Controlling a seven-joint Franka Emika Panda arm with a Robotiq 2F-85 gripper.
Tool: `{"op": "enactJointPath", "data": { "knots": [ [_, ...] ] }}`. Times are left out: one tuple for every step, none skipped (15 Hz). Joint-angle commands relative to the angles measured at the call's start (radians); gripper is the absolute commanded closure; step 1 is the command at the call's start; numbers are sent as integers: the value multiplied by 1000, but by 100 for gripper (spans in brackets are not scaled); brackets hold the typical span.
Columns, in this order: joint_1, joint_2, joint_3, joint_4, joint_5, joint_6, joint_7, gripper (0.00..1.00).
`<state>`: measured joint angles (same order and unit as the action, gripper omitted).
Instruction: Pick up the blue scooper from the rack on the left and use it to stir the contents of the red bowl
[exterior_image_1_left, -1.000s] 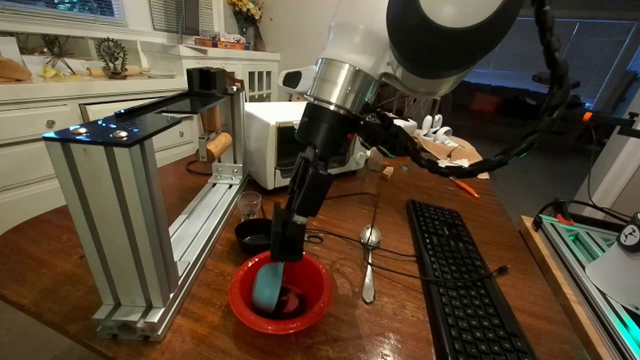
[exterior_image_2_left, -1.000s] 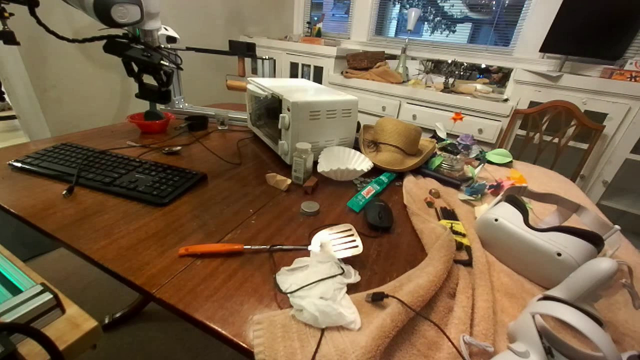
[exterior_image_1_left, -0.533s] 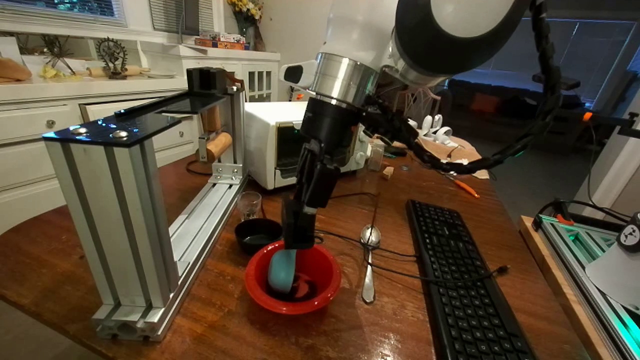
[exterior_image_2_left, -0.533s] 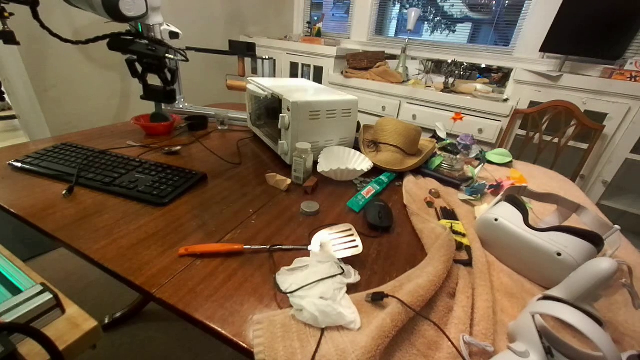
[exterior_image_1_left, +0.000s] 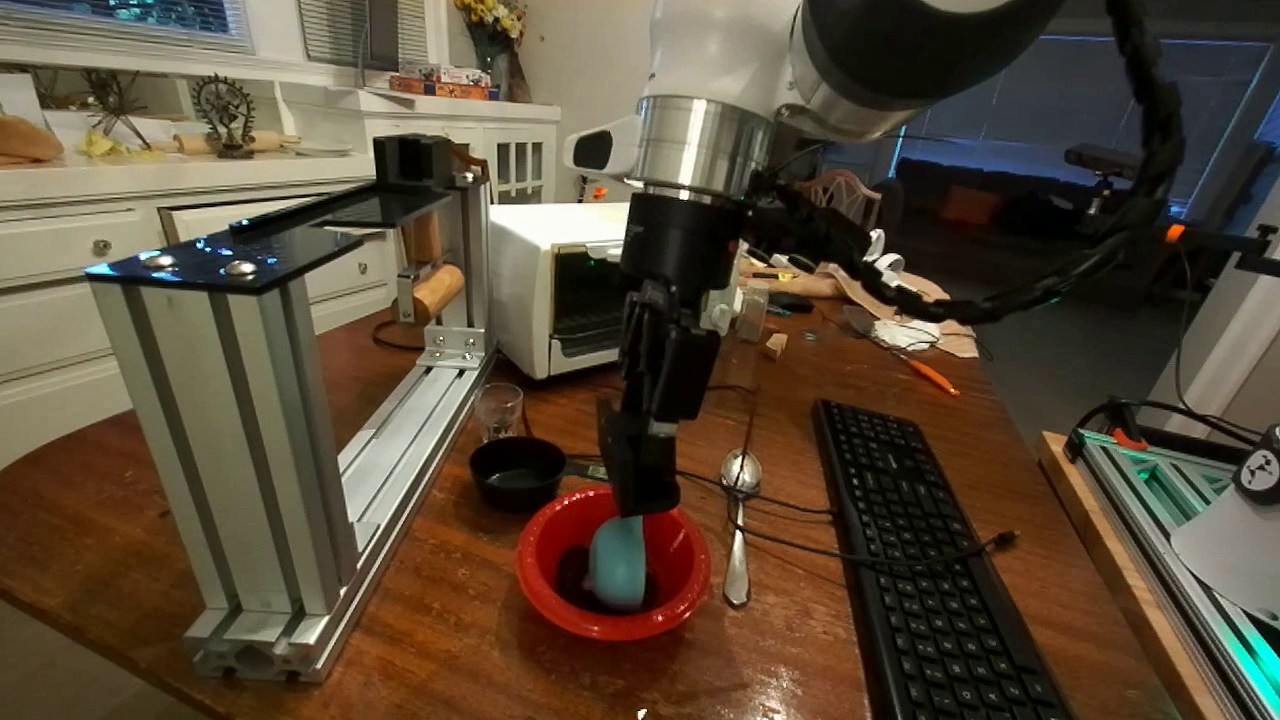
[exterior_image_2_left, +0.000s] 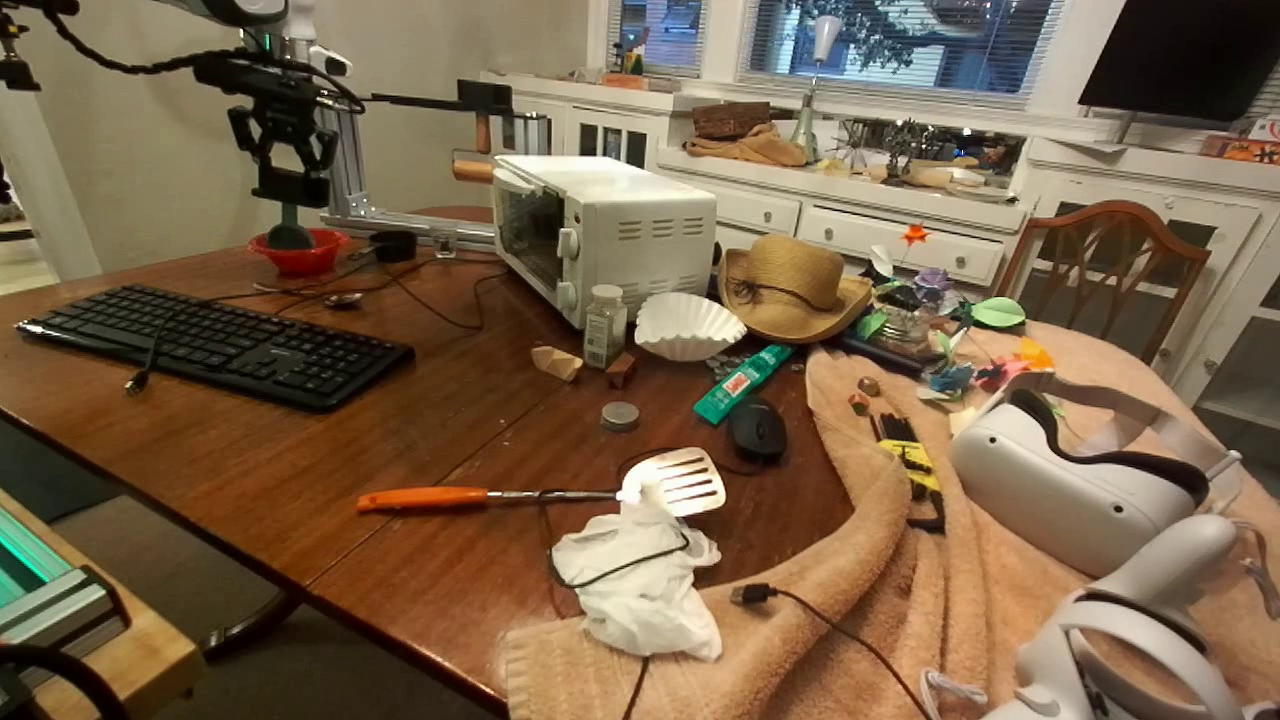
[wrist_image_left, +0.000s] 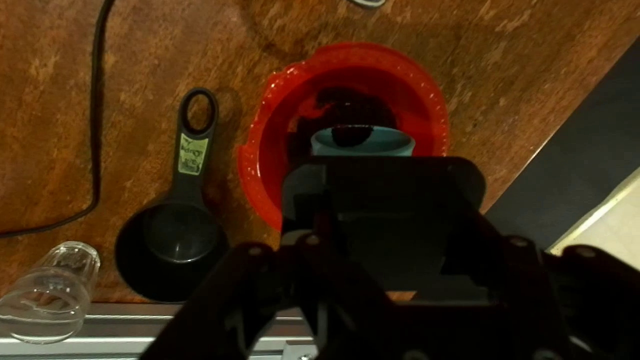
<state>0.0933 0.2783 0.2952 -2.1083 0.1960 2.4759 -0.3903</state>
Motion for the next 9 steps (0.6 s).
{"op": "enactJointPath", "data": {
  "knots": [
    [-16, -21, 8, -17, 89, 42, -29, 65],
    [-28, -25, 17, -23, 133, 59, -56, 65],
    [-41, -28, 28, -25, 181, 66, -91, 65],
    [-59, -35, 44, -28, 242, 70, -151, 65],
    [-76, -44, 57, -35, 294, 69, -214, 65],
    [-90, -52, 67, -40, 342, 64, -269, 65],
    [-101, -66, 70, -48, 382, 51, -324, 65],
    [-109, -78, 70, -55, 422, 42, -374, 65],
    [-113, -94, 60, -69, 447, 32, -419, 65]
  ]
}}
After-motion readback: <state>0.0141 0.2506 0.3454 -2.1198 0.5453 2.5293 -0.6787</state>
